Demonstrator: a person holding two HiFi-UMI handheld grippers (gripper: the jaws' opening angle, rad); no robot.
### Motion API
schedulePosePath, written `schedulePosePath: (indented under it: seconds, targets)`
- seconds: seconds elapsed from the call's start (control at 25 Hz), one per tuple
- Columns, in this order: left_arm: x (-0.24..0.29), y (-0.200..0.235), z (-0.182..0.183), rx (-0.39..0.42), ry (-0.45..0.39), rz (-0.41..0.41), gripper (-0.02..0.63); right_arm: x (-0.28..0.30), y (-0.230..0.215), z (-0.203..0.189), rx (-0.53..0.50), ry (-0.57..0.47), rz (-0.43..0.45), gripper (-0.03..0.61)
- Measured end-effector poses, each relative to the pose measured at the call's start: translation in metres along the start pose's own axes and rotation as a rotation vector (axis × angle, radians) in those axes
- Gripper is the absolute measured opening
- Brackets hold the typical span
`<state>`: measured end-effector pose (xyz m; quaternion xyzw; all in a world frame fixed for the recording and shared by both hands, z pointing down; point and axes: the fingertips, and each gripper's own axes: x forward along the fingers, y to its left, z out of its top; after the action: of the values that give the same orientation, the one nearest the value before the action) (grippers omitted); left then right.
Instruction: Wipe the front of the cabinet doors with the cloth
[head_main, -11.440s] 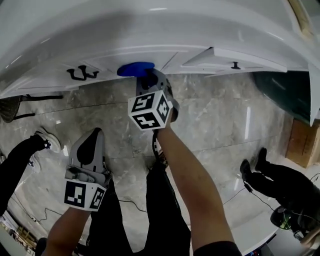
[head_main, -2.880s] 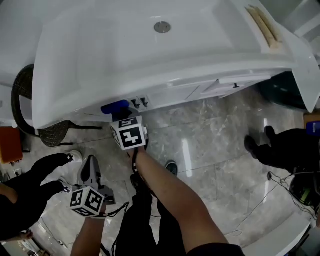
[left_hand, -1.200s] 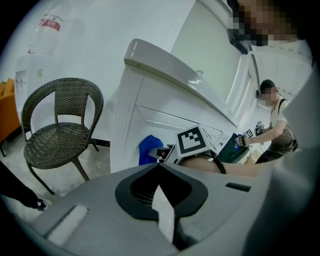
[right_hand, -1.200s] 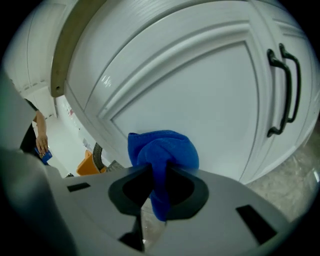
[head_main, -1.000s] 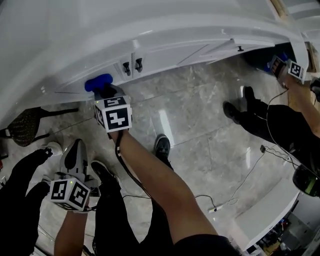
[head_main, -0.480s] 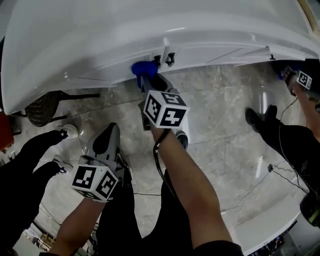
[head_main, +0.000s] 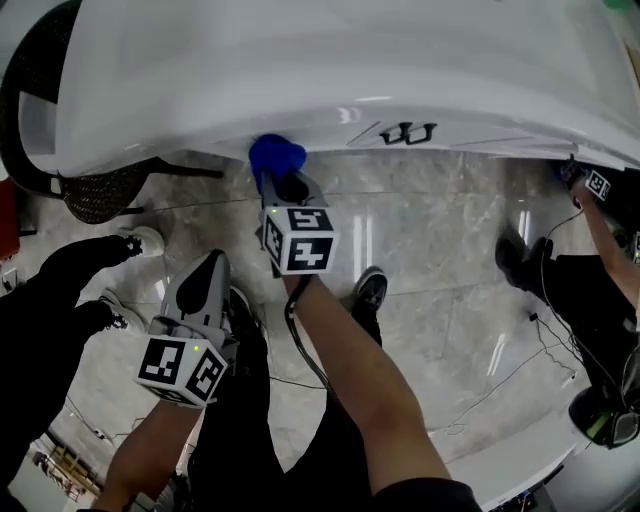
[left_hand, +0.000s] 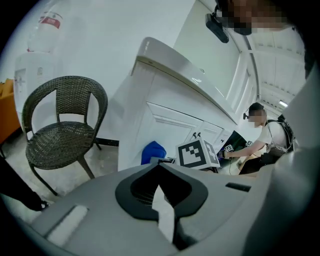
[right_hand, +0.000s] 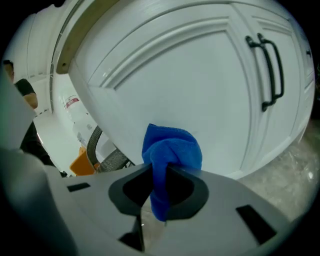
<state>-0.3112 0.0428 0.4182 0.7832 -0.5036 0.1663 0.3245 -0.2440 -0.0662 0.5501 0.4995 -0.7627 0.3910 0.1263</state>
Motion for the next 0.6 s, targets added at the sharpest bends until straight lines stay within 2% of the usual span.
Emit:
schedulePosePath:
  seconds: [0.12, 0.24, 0.4, 0.6]
  targets:
    - [-0.012, 0.025, 0.008, -0.021, -0.016, 0.035, -0.002, 0.029, 0.042, -0.012, -0.016, 0.048, 0.051, 0.051]
    - [-0.016, 0.043, 0.001, -0.033, -0.002, 0.057, -0.002, 0.054, 0.061, -0.032, -0.017, 0.081, 0.077, 0.051]
    - [-0.006, 0.056, -0.006, -0.009, -0.010, 0.052, -0.002, 0.074, 0.047, -0.030, -0.008, 0.061, 0.062, 0.051]
    - [0.010, 0.045, -0.019, -0.004, 0.012, 0.046, -0.002, 0.063, 0.003, -0.022, 0.063, 0.051, 0.000, 0.051]
